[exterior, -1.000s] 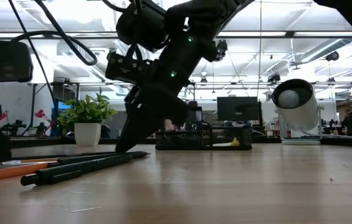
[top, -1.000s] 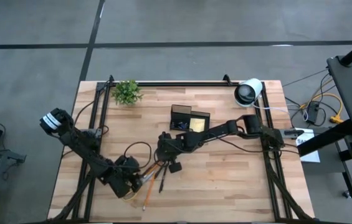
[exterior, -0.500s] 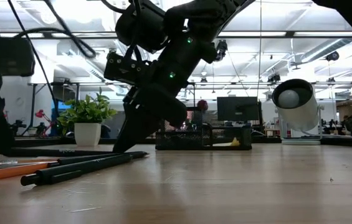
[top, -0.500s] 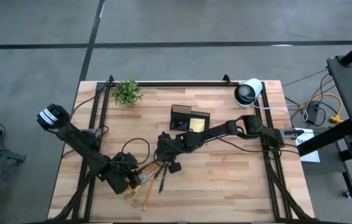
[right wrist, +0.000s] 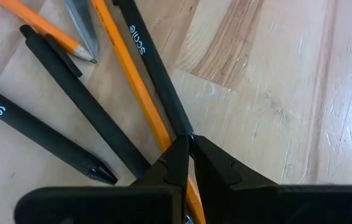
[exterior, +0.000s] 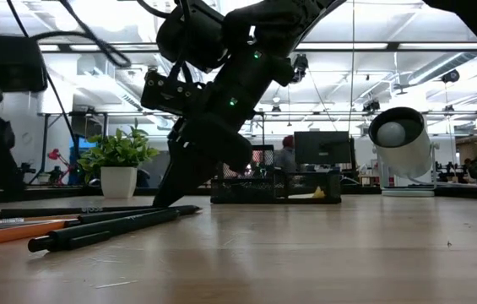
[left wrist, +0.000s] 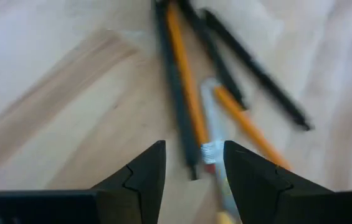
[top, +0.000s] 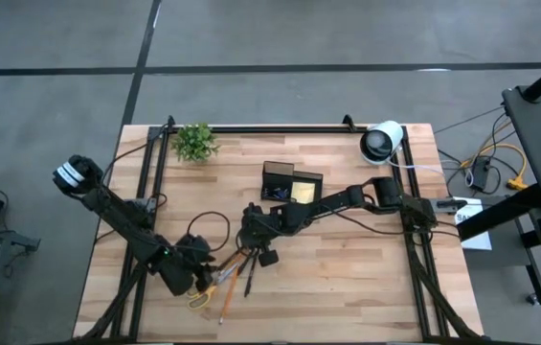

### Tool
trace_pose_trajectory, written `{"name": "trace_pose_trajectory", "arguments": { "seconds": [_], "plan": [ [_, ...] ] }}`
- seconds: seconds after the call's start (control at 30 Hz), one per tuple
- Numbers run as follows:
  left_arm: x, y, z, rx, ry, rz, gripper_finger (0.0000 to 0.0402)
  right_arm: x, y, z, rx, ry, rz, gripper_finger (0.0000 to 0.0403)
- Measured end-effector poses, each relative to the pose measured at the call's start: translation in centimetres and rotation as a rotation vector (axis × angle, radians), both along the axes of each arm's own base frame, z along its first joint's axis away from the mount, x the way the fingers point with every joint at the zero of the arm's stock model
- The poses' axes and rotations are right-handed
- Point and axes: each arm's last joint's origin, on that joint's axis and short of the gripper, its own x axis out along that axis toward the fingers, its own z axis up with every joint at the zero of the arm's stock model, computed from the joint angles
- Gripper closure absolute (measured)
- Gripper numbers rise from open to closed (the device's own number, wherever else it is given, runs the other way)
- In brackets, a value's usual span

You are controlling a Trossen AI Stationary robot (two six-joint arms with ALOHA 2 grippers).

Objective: Pick and place office supplies into organizer
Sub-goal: Put the top left black pen into the black desk organizer

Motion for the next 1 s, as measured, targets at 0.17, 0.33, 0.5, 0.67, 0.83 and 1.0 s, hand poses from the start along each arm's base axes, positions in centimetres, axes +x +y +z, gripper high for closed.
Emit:
{"name": "trace_pose_trajectory", "arguments": {
  "seconds": [0.17,0.33,0.5,0.67,0.83,1.0],
  "plan": [
    [0.1,-0.1,-0.3,0.01,0.008,-0.005,0.0255,0.0,0.0,0.0,0.002,0.0,-0.004,0.0385],
    [0.2,-0.3,-1.2,0.023,0.052,-0.016,0.0255,-0.1,0.0,-0.3,0.0,0.014,-0.007,0.0385],
    [0.2,-0.3,-1.8,0.042,0.071,-0.014,0.0255,-0.1,0.0,-0.2,0.0,0.012,-0.007,0.0385],
    [-0.1,0.0,-1.4,0.053,0.091,-0.004,0.0256,-0.1,0.0,-0.2,0.0,0.01,-0.007,0.0385],
    [-2.2,2.3,0.7,0.135,0.192,0.15,0.0256,0.0,-0.2,0.5,-0.047,-0.015,-0.03,0.0385],
    [-5.7,6.0,2.5,0.155,0.244,0.38,0.0256,1.3,-1.5,3.2,-0.058,-0.087,-0.076,0.0385]
  ]
}}
